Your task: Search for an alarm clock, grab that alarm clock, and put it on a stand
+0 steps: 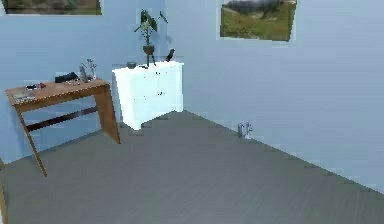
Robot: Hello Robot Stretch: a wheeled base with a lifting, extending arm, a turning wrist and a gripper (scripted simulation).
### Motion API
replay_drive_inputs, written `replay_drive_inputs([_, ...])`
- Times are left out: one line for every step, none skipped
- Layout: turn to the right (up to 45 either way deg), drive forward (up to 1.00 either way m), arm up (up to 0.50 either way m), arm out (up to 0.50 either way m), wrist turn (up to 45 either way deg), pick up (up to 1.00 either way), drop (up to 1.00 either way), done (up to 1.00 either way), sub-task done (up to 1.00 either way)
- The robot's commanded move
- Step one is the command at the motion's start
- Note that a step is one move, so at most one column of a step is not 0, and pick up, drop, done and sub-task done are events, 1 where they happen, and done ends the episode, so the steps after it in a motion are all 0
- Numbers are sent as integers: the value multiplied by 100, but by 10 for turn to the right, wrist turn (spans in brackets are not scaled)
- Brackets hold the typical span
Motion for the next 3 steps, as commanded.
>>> replay_drive_inputs([0,45,0,0,0,0,0,0,0])
replay_drive_inputs([-390,0,0,0,0,0,0,0,0])
replay_drive_inputs([0,35,0,0,0,0,0,0,0])
